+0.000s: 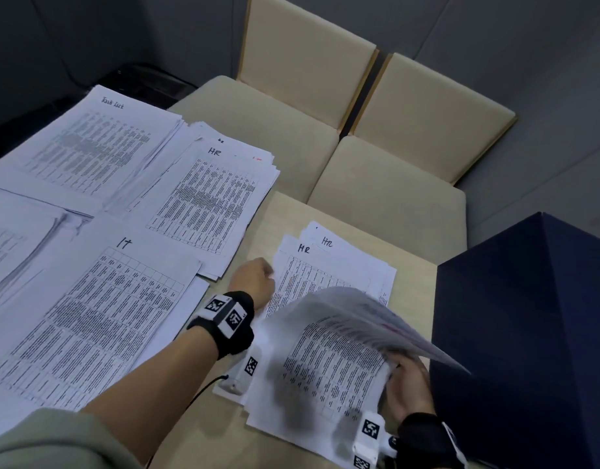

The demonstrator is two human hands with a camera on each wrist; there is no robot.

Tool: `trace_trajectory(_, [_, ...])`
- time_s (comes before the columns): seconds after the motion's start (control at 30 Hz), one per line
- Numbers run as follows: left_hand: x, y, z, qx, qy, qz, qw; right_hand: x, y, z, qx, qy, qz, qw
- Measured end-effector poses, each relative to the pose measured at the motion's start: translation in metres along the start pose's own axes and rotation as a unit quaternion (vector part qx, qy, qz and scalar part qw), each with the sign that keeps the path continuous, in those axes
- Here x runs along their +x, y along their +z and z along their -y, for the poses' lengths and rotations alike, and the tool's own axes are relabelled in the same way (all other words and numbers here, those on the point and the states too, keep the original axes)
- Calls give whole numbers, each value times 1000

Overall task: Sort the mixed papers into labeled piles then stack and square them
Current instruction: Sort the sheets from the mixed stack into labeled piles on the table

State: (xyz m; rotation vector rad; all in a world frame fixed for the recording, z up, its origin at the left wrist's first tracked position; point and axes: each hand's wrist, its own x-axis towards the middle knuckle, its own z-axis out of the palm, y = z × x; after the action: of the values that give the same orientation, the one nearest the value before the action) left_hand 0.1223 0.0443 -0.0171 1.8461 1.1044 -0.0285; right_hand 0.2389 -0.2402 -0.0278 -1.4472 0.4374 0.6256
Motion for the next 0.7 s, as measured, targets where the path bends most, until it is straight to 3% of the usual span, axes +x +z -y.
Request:
trace_trajectory(0.03, [2,2,5,81,-26,-34,996,-1,0,2,-8,-17,-2,1000])
trace_trajectory(0.13, [2,4,8,192,-37,0,981,-8,2,8,-11,-30,13,999])
trace_trajectory(0.27, [-2,9,2,240,68,-59,967,-10,2,5,-12,-7,-9,1000])
trace_trajectory(0.33, [-3,5,-2,312,129,-82,938,-13,2,4,3,17,-6,1000])
trace_trajectory(0.43, [-5,-5,-9,376,216,-50,899,-18,5,8,9,31,21,999])
trace_trajectory(0.53, [-1,-10,-7,317,229,-17,920,-17,7,11,14,34,32,999])
trace_trajectory(0.63, [-1,-13,-1,125,206,-5,971,-17,8,11,16,38,29,999])
trace_trajectory(0.7, [-8,-16,-3,-12,209,23,978,-17,7,12,25,28,38,999])
